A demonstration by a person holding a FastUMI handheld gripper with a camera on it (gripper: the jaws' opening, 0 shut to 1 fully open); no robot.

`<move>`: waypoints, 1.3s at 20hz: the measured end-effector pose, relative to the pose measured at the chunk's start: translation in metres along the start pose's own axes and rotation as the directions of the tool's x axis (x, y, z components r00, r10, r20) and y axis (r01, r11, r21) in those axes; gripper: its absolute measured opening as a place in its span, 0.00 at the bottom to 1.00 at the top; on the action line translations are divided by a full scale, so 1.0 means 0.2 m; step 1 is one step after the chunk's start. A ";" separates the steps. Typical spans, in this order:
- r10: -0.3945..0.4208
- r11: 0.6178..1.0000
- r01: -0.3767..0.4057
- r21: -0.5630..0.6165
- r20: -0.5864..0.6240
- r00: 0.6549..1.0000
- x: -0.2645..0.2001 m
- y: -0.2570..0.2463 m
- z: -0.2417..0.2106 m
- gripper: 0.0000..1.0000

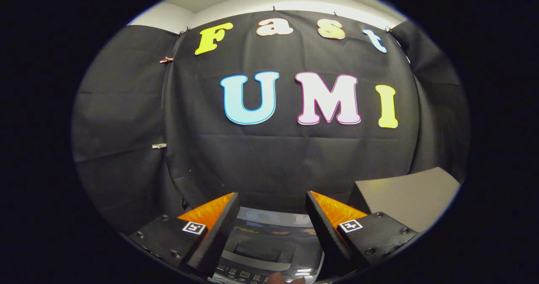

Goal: Put the clothes into the washing machine and then close the washing machine lid.

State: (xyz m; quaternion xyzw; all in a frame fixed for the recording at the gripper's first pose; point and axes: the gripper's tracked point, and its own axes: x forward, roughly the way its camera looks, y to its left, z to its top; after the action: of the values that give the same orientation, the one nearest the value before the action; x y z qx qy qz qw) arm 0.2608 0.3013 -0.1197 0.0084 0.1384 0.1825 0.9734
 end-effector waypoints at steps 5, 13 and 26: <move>-0.051 0.998 0.052 -0.043 0.031 0.998 -0.19 -0.08 0.10 0.99; -0.060 0.998 0.064 -0.022 0.138 0.989 -0.68 -0.11 0.28 0.98; -0.118 0.993 0.112 0.038 0.211 0.970 -1.37 -0.19 0.24 0.98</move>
State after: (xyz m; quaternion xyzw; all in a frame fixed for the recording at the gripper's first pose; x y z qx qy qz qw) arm 0.0426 0.1699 -0.0036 0.0326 0.0358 0.1220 0.9913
